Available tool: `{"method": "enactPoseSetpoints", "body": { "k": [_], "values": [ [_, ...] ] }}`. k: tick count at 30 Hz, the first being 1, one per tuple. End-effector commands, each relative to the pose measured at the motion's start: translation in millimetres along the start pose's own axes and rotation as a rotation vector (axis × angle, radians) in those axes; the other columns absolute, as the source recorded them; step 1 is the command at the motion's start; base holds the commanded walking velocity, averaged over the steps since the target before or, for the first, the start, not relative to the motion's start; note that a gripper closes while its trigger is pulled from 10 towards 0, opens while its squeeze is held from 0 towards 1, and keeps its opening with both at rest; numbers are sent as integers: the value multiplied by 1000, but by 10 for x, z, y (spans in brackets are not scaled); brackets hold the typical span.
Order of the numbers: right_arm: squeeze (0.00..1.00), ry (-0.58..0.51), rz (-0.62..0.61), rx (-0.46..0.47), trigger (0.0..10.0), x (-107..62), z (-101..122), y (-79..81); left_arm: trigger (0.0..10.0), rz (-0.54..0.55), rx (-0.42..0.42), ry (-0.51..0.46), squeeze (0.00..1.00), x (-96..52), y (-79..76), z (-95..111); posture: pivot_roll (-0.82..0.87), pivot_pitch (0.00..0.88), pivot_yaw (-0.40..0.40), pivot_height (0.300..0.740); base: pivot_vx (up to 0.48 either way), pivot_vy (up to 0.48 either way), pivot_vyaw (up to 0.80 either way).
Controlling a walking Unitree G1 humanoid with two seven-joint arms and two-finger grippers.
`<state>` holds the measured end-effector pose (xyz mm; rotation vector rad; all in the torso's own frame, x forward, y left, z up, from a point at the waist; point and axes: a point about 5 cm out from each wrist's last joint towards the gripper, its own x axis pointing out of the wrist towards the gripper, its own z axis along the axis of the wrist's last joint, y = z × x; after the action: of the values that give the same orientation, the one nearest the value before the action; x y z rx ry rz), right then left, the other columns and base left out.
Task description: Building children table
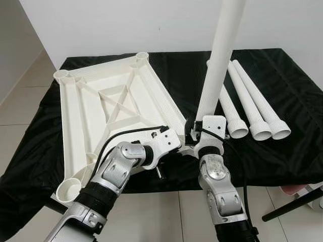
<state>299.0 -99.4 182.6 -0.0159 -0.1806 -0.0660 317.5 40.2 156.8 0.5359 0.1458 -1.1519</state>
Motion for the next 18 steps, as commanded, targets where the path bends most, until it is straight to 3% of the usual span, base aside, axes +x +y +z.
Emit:
{"method": "enactPoseSetpoints", "body": {
  "k": [1, 16, 17, 18],
  "values": [
    [1000, -14, 15, 11, 10000, 1, 20, 12, 10000, 120, -2, -26, 0, -15, 75, 35, -101, 118, 52, 740, 0, 0, 0],
    [988, -13, 101, 33, 10000, 4, 15, -78, 10000, 116, -1, -23, 0, -20, 90, 30, -112, 121, 64, 740, 0, 0, 0],
    [0, -7, 128, 32, 10000, 4, 4, -94, 10000, 113, 1, -23, 0, -18, 88, 31, -113, 121, 65, 740, 0, 0, 0],
    [0, -3, 150, 27, 10000, 5, -5, -106, 10000, 111, 3, -23, 0, -15, 88, 35, -114, 121, 65, 740, 0, 0, 0]
  ]
}}
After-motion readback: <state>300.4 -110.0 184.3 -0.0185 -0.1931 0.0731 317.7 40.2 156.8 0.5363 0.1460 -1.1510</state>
